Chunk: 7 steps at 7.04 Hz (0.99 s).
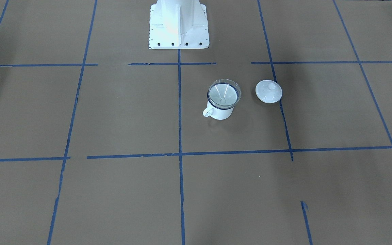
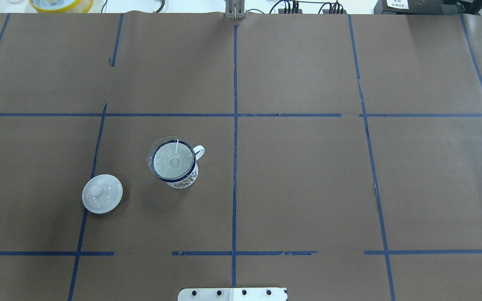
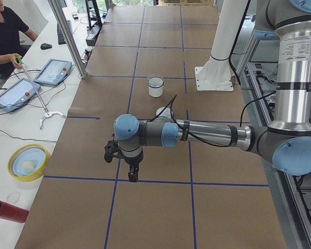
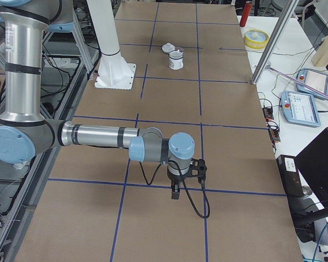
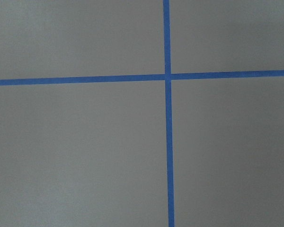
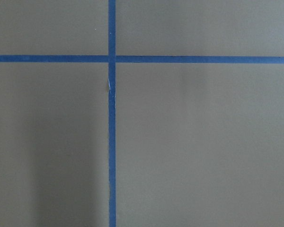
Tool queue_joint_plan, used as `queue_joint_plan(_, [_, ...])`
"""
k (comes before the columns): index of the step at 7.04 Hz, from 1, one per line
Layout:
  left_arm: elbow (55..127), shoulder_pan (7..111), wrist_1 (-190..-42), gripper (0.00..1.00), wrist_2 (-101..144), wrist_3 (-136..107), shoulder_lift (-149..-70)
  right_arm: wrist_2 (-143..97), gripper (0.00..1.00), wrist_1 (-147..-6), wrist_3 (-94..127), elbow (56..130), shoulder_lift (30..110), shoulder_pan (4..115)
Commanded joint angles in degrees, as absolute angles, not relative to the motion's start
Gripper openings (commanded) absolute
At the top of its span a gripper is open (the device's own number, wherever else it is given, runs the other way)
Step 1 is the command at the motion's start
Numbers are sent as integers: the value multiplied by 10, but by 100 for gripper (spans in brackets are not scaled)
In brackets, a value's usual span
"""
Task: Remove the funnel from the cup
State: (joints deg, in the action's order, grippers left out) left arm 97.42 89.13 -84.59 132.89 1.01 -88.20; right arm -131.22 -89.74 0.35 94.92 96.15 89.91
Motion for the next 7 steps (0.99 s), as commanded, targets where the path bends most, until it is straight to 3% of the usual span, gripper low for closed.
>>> queue_joint_plan(1, [974,891,-847,100,1328,10,-887,-1312,100,-897,4,949,962,899])
queue_joint_plan(7, [997,891,-844,100,1326,8,-931,-1312,100,-897,4,949,961,899])
